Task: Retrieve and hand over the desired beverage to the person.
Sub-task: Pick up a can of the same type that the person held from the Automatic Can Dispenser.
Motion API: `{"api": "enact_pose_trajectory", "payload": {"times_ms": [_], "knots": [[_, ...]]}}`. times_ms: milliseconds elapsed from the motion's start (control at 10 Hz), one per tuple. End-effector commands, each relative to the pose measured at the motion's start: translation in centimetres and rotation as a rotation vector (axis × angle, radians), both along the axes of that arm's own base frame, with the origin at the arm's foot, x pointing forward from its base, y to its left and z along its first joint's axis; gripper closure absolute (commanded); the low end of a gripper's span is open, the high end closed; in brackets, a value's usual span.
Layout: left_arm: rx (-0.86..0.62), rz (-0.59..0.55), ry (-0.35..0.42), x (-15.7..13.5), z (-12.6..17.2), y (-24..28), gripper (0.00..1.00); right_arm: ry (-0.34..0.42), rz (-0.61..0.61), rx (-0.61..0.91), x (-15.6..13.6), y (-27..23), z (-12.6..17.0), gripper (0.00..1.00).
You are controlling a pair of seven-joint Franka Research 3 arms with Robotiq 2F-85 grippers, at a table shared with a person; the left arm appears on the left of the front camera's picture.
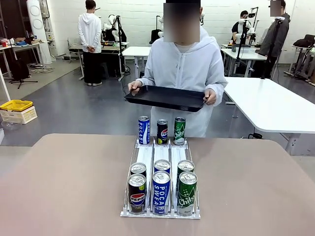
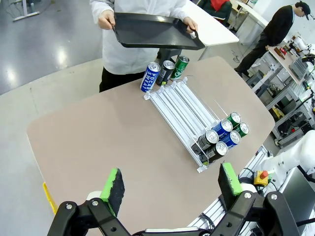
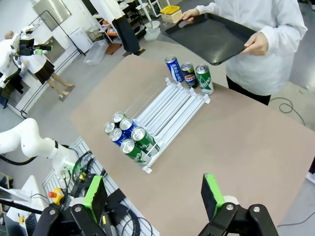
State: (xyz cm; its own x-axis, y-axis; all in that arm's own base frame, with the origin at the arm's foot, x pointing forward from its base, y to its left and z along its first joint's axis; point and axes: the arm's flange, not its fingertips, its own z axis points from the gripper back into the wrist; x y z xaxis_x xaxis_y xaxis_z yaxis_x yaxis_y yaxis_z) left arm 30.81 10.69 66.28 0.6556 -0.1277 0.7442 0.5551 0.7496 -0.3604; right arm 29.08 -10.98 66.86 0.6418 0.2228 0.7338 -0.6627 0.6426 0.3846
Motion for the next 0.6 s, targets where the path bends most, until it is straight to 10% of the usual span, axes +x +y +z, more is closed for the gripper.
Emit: {"api": "enact_pose_trajectory", "payload": {"times_ms": [0, 500], "knots": [[0.002, -0.018, -0.014, 0.0, 0.09, 0.19, 0.0, -0.015, 0.016, 0.019, 0.16, 0.08, 0.09, 0.0], [0.002, -0.018, -0.014, 0.0, 0.09, 0.19, 0.0, -0.015, 0.016, 0.019, 0.16, 0.08, 0.09, 0.0]]}}
